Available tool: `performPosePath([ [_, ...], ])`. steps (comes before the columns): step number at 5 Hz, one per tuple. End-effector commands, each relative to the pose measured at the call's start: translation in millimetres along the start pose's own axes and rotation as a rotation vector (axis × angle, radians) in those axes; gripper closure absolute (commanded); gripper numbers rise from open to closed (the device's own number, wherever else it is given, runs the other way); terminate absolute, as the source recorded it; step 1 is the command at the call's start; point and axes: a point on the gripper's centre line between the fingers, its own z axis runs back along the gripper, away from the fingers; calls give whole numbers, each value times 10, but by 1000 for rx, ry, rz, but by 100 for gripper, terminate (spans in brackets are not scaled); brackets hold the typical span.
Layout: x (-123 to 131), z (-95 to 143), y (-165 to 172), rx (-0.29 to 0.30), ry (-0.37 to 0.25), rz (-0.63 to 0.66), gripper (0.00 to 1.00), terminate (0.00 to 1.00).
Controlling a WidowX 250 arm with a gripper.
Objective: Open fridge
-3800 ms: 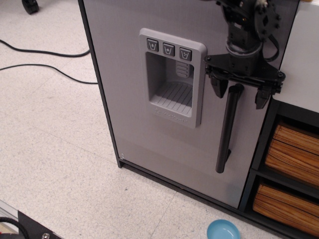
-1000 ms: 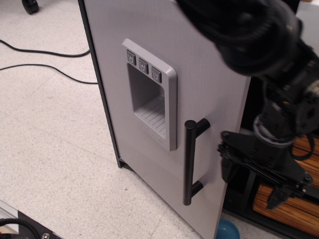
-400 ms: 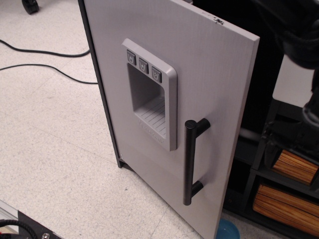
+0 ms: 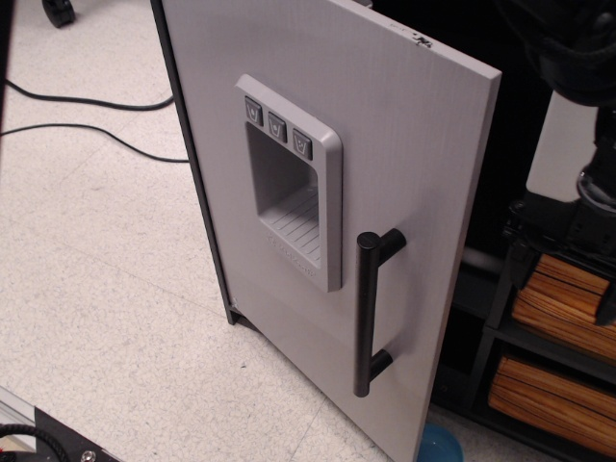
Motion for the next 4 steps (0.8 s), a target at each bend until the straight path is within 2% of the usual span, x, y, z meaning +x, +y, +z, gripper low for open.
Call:
performPosePath([
  [1, 138, 658, 347, 3, -83, 132, 0, 0],
  [2, 83, 828, 663, -20, -47, 206, 0, 0],
  [3, -43, 924, 1016, -11, -12, 261, 0, 0],
  [4, -255, 933, 1206, -8, -3, 230, 0, 0],
])
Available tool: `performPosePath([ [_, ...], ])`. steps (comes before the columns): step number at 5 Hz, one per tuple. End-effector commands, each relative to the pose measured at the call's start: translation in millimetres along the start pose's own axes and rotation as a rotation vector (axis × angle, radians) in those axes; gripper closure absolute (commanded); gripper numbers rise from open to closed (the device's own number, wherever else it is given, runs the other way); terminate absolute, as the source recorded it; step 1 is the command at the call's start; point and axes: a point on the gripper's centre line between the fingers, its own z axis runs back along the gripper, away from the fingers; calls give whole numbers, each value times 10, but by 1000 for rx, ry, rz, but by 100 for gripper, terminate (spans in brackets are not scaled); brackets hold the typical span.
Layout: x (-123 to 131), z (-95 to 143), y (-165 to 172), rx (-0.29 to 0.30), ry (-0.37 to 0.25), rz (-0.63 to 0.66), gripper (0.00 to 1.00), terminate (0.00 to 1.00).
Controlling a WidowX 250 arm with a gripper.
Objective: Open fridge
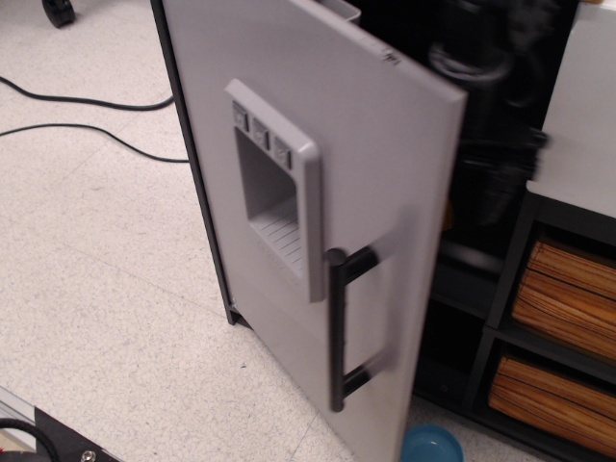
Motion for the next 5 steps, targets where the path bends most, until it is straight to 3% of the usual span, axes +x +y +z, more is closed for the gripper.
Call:
performPosePath([
  [1, -310, 208, 452, 2, -71, -89, 0, 0],
  [2, -492, 225, 674, 11, -116, -142, 0, 0],
  [4, -611, 222, 1109, 9, -132, -195, 0, 0],
  [5, -598, 204, 1339, 24, -139, -193, 0, 100],
])
